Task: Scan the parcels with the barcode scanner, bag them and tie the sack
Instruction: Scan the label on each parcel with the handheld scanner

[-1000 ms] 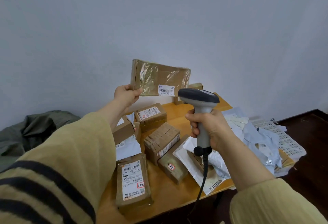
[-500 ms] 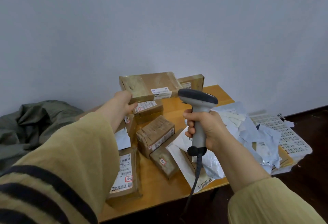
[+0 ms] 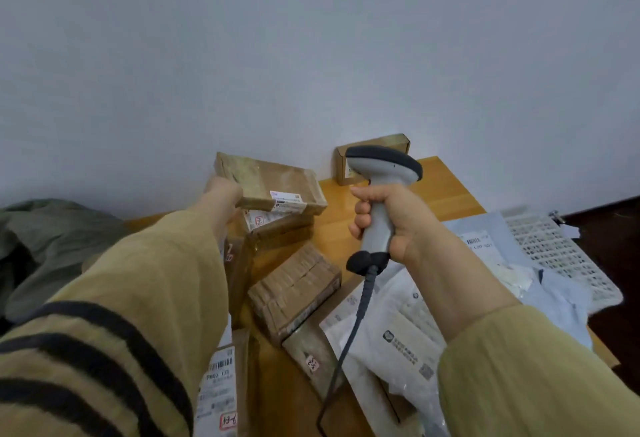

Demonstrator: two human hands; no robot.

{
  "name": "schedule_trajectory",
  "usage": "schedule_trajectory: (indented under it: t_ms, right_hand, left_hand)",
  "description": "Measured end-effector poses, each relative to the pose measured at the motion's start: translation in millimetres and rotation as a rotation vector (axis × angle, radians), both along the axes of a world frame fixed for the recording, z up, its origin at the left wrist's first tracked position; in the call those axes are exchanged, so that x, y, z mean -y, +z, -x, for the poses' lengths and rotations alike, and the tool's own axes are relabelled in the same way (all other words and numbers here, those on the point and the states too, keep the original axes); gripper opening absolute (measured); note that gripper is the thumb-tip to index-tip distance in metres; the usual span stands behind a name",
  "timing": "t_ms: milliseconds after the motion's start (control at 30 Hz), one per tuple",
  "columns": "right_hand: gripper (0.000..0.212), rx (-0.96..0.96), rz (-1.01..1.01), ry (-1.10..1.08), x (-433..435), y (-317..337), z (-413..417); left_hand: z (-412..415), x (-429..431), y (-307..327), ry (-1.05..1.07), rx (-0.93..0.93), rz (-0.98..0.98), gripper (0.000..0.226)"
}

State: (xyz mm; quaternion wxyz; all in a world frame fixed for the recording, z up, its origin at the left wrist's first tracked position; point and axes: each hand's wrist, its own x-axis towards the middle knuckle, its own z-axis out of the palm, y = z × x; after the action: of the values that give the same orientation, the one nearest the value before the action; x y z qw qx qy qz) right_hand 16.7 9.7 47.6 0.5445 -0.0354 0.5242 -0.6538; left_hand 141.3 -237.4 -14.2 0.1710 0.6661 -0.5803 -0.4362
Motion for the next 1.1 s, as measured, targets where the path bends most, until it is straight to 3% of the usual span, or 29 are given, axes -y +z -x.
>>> schedule_trajectory:
  t_ms: [67, 167, 400, 567, 900, 1100]
  right_hand:
    - [0.019, 0.006, -0.009, -0.005, 15, -1, 10]
    - [0.017, 0.036, -0.039, 0.015, 31, -4, 24]
    - [0.017, 0.084, -0.147, -0.071, 42, -19, 64]
    - [0.018, 0.077, -0.224, -0.131, 47, -33, 90]
    - [0.015, 0.061, -0.257, -0.164, 58, -53, 115]
    - [0.015, 0.055, -0.248, -0.194, 56, -58, 118]
  left_hand:
    - [4, 24, -15, 0.012, 0.196, 0.023, 0.041]
    - [26, 15, -4, -0.061, 0.532, 0.097, 0.066]
    - [132, 3, -27, -0.751, 0.475, 0.434, 0.052]
    - [202, 3, -49, -0.992, 0.373, 0.531, 0.044]
    - [264, 31, -88, -1.108, 0.545, 0.565, 0.059]
    - [268, 23, -93, -1.037, 0.669, 0.748, 0.044]
